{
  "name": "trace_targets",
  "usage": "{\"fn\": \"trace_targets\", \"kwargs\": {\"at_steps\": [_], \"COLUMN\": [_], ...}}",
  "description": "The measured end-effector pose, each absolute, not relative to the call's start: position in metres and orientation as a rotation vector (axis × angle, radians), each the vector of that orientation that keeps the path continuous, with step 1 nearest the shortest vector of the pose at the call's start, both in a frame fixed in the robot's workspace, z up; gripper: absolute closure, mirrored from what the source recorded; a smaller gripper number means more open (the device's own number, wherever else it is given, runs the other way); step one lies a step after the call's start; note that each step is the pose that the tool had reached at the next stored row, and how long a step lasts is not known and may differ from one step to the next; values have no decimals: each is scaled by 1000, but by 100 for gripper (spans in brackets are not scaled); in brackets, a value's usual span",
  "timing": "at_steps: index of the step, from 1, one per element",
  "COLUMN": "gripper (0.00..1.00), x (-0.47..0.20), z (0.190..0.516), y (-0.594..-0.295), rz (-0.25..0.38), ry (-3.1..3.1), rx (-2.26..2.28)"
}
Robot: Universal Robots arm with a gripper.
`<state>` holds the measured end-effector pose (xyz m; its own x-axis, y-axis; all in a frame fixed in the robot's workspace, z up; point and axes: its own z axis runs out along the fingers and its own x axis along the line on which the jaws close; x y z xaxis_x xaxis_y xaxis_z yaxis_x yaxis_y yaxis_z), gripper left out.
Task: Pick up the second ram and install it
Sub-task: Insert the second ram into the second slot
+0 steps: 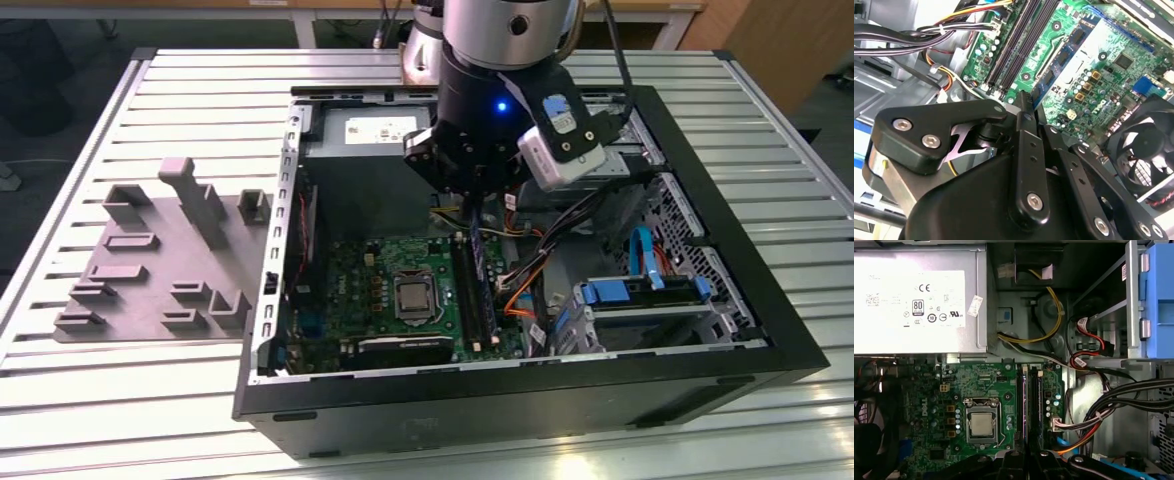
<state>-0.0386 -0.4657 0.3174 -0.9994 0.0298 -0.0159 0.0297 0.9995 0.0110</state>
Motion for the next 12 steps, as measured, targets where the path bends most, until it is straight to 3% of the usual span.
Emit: {"fn": "trace_targets", "kwargs": {"at_steps": [12], "gripper": [86], "x": [-37], "z": [296], "y": [-468], "rz": [17], "ry": [3127], "rx": [-3]}}
